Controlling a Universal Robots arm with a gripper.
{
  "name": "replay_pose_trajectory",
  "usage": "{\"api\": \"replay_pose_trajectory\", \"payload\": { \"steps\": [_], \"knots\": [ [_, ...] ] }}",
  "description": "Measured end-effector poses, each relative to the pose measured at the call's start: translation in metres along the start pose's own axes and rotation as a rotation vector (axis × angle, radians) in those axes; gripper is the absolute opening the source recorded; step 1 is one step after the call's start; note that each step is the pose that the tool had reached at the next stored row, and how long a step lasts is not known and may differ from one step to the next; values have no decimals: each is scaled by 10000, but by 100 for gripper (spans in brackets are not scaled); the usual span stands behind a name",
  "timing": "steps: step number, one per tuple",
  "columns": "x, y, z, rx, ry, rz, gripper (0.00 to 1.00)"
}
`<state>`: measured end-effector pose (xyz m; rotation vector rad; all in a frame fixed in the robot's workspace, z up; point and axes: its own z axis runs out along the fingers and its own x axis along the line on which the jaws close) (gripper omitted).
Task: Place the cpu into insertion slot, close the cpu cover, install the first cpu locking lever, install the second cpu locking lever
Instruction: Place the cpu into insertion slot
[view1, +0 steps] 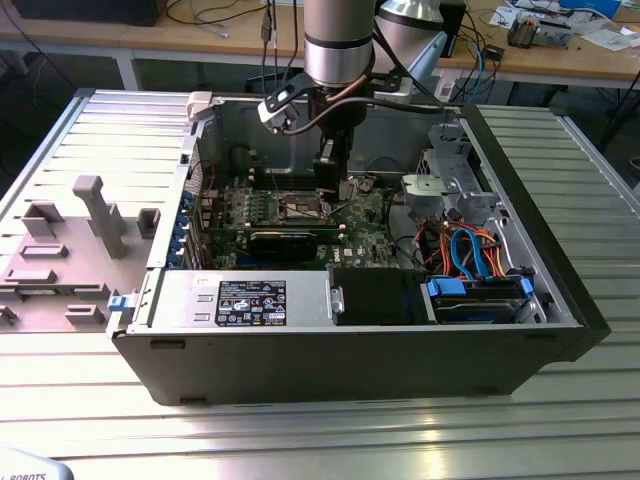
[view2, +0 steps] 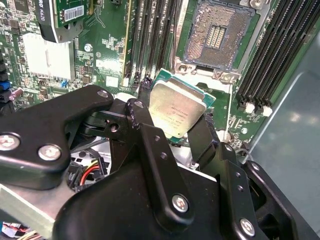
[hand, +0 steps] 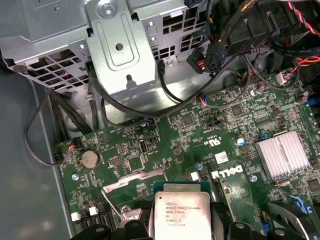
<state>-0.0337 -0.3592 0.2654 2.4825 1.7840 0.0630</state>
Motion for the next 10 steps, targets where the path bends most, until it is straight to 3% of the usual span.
{"api": "replay_pose_trajectory", "payload": {
  "steps": [10],
  "knots": [
    [0,0,2,3,-21,230,54]
  ]
}}
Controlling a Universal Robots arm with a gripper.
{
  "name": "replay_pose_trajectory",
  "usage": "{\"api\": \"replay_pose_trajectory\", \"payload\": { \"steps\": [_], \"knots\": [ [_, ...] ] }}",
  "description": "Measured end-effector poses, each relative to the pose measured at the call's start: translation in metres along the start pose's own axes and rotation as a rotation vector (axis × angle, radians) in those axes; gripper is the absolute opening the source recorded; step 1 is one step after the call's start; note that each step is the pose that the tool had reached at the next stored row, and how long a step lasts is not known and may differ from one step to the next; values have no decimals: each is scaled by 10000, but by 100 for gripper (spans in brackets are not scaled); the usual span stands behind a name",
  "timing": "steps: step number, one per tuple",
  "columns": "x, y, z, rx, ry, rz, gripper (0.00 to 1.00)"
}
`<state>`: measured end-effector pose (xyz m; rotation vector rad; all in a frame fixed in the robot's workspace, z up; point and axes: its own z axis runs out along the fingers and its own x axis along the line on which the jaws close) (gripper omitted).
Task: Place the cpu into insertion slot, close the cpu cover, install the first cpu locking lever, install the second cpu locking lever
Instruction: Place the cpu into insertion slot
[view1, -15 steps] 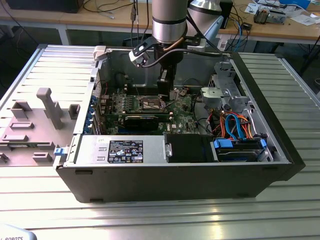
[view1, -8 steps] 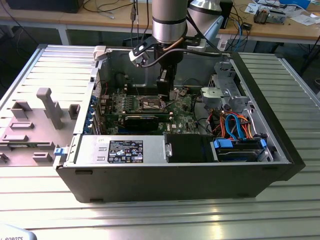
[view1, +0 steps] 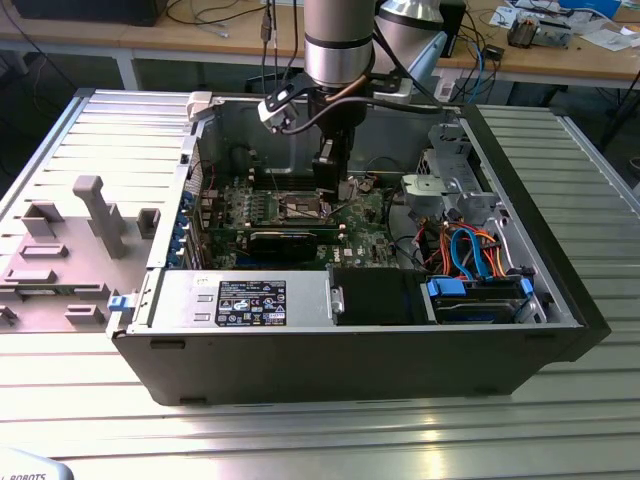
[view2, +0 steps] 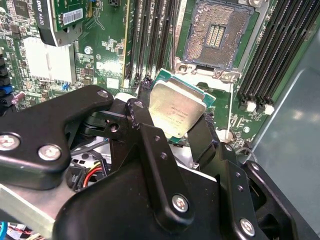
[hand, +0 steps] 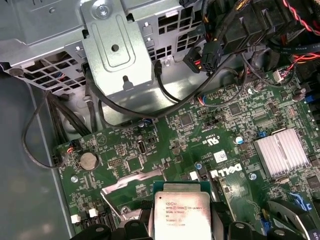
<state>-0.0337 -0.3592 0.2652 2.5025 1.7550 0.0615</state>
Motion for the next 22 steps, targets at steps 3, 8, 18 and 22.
{"api": "replay_pose_trajectory", "payload": {
  "steps": [3,8,18,22],
  "knots": [
    [0,0,1,2,-6,75,54],
    [0,0,1,3,-15,168,54],
    [0,-1,5,7,-41,436,54],
    [1,-1,6,9,-49,530,54]
  ]
}}
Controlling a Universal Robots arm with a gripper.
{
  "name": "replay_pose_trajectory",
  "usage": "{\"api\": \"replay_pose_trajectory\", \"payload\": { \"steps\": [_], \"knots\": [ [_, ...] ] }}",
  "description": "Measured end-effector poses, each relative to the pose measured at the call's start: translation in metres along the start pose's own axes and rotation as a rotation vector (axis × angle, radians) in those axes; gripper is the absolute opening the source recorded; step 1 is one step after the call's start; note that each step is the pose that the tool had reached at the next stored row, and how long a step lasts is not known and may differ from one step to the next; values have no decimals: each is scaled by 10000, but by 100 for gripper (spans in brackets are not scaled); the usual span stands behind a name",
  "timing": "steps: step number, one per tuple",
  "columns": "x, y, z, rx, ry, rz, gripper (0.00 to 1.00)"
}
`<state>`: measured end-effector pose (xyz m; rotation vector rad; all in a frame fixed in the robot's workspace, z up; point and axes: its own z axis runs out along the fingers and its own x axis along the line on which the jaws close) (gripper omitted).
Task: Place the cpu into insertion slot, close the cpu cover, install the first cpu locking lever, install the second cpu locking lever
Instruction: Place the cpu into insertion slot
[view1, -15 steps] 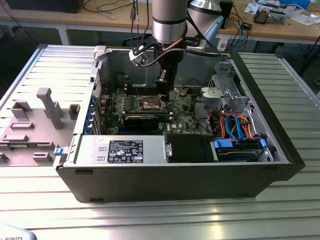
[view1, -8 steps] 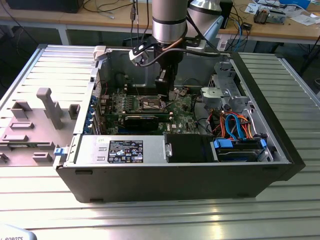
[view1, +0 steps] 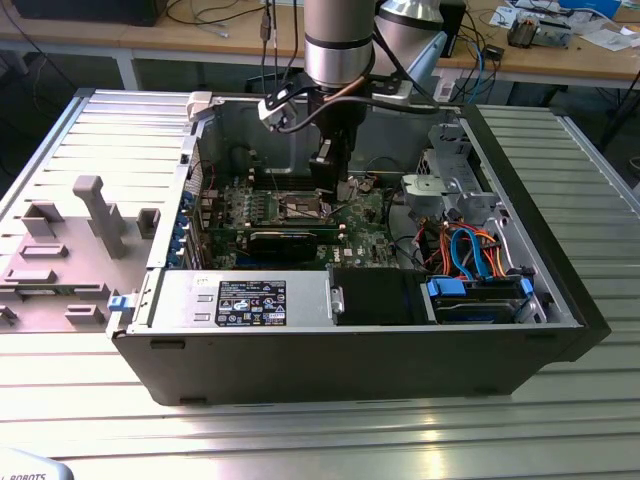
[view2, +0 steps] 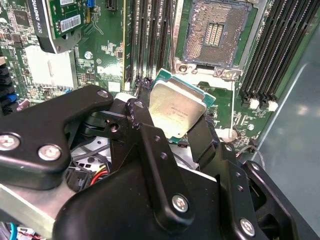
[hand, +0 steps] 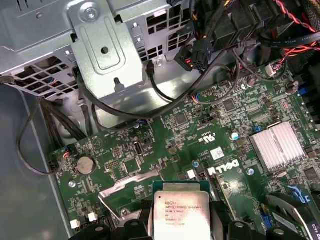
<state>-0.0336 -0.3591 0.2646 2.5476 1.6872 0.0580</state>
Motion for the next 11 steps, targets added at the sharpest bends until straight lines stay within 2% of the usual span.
{"api": "replay_pose_trajectory", "payload": {
  "steps": [4,6,8,11],
  "knots": [
    [0,0,1,0,-4,35,54],
    [1,0,2,-3,16,-162,54],
    [1,-1,4,-12,69,-734,54],
    [2,-1,6,-22,129,-1396,54]
  ]
}}
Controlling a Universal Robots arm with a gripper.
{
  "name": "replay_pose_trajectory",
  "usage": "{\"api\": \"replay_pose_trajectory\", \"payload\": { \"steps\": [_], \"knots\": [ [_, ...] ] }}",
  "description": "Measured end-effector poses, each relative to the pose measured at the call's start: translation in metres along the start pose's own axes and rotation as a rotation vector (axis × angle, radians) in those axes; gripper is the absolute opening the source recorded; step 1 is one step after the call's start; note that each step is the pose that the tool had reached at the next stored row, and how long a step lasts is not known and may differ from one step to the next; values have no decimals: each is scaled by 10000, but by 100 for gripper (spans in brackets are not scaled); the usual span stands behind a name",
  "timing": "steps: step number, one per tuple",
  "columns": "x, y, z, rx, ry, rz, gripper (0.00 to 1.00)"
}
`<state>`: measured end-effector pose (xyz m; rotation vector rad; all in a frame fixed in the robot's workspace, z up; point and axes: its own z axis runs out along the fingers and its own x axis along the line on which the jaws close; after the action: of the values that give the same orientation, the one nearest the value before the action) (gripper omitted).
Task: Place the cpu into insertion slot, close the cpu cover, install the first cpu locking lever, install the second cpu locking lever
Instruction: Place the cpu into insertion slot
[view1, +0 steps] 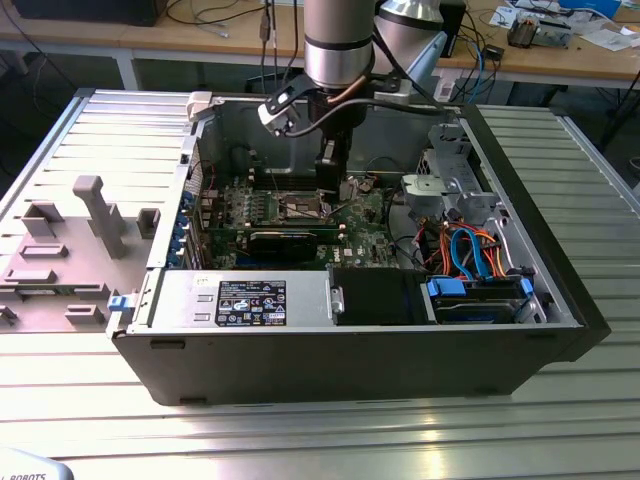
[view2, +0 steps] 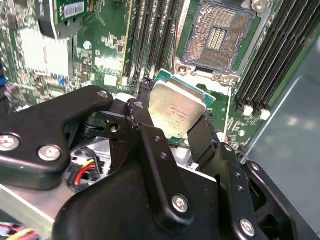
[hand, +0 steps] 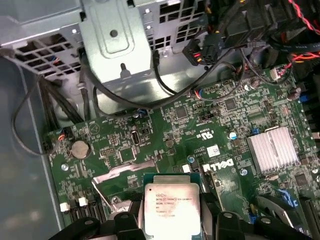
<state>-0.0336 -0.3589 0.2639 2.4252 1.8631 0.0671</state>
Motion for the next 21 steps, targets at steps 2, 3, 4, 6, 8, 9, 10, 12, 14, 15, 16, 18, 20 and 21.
{"api": "replay_pose_trajectory", "payload": {
  "steps": [2,3,4,6,8,9,10,12,14,15,16,18,20,21],
  "knots": [
    [1,-1,1,-8,47,-497,54],
    [1,-1,1,-10,62,-665,54],
    [1,-1,1,-14,81,-871,54],
    [1,-1,1,-18,109,-1172,54],
    [1,-1,1,-22,131,-1417,54],
    [2,-1,2,-24,139,-1491,54],
    [2,-1,2,-25,147,-1571,54],
    [1,-1,1,-25,151,-1623,54],
    [1,-1,1,-26,151,-1626,54],
    [2,-1,2,-25,156,-1626,54],
    [1,-1,2,-25,155,-1626,54],
    [1,-4,2,-25,157,-1627,54],
    [-2,-14,3,-24,155,-1626,54],
    [-3,-16,4,-24,155,-1627,54]
  ]
}}
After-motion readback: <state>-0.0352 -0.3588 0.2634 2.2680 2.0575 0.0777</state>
